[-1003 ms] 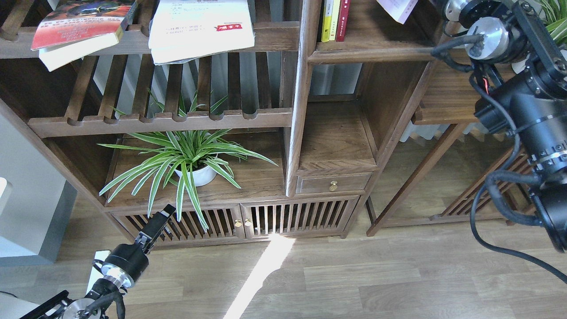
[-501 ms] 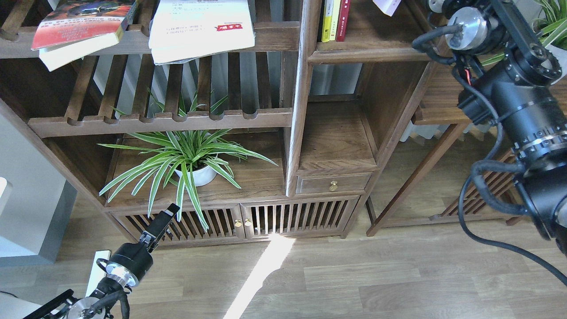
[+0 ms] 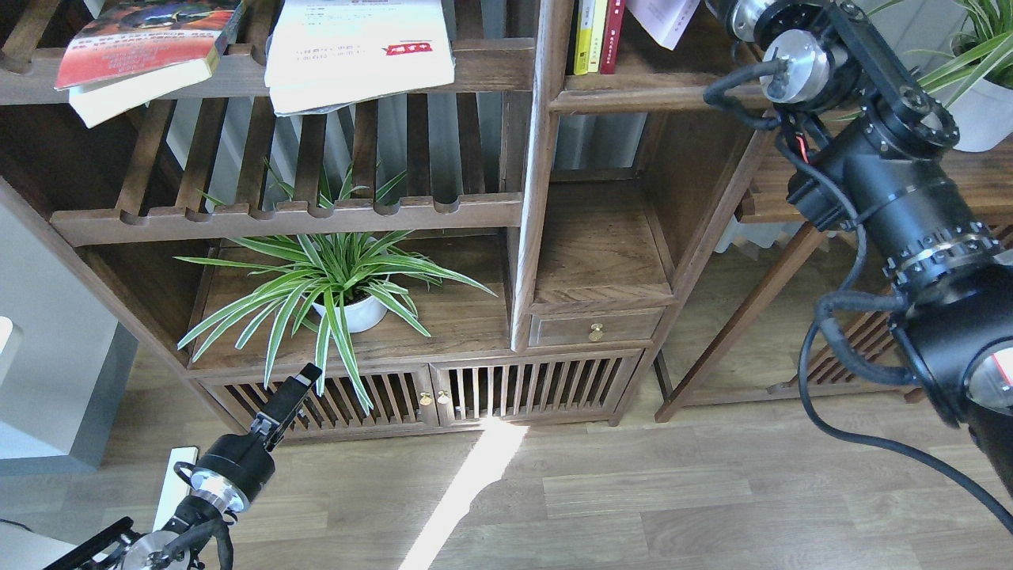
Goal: Organize books on shelf
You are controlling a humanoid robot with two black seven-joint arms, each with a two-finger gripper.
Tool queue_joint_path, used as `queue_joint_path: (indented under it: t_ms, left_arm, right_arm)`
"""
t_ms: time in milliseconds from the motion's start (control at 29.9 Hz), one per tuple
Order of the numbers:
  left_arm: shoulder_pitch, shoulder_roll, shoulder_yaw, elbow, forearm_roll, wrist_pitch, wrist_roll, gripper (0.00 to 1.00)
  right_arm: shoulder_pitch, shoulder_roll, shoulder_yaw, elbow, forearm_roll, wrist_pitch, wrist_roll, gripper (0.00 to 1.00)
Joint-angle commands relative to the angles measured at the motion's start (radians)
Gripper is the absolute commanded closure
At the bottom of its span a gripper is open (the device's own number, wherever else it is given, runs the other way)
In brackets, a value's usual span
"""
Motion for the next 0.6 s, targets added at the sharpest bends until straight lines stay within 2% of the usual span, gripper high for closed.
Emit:
queue_joint_path:
  t_ms: [0,267,568]
  left_arm:
    - [0.001,0.001,-0.001,0.000,0.000,0.000,-0.001,0.02]
    - [0.006,-0.003,-0.001,0.000,0.000,0.000,-0.001,0.02]
    - [0.005,-0.006,-0.005,0.000,0.000,0.000,-0.001,0.02]
  right_arm:
    - [0.020,0.002,-0.014,-0.028,0.000,0.000,0.005,0.96]
    - [0.022,0.021,-0.025,-0.061,0.000,0.000,0.022,0.96]
    - [0.021,0.038,-0.027,-0.105,0.000,0.000,0.071,0.96]
